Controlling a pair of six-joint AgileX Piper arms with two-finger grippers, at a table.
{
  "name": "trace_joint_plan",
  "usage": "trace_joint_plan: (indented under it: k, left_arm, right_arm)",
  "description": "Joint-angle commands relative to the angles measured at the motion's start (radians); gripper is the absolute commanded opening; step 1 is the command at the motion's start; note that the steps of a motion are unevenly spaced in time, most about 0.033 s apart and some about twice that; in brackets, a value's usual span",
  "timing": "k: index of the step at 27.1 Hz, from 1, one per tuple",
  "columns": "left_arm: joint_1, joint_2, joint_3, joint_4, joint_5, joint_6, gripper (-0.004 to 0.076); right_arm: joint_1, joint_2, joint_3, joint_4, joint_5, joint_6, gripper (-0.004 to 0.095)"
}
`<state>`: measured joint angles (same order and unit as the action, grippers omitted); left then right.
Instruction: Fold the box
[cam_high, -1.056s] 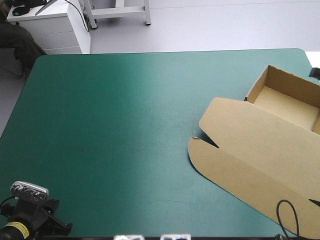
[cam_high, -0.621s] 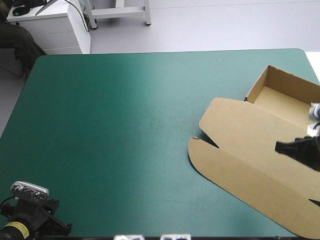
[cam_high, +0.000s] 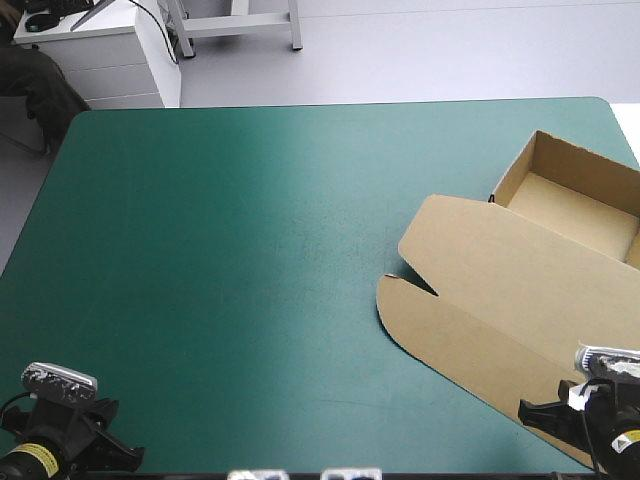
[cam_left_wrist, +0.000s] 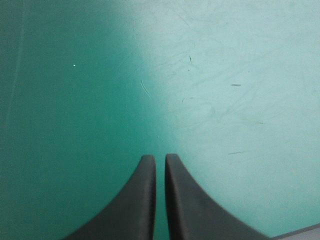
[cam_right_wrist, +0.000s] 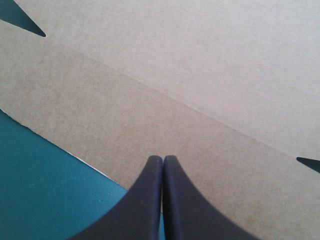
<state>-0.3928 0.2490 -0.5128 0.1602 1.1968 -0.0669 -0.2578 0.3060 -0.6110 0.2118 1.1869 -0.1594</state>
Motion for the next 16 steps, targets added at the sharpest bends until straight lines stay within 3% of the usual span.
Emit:
trace_joint_plan:
  k: [1, 16]
  left_arm:
    - [-0.004, 0.013, -0.025, 0.003, -0.053, -0.005, 0.0040]
    - [-0.004, 0.013, -0.025, 0.003, -0.053, -0.005, 0.0040]
  right_arm:
    - [0.004, -0.026, -0.004, 0.003, -0.060, -0.028, -0.0014]
    - [0.004, -0.041, 0.000, 0.003, -0.060, -0.028, -0.0014]
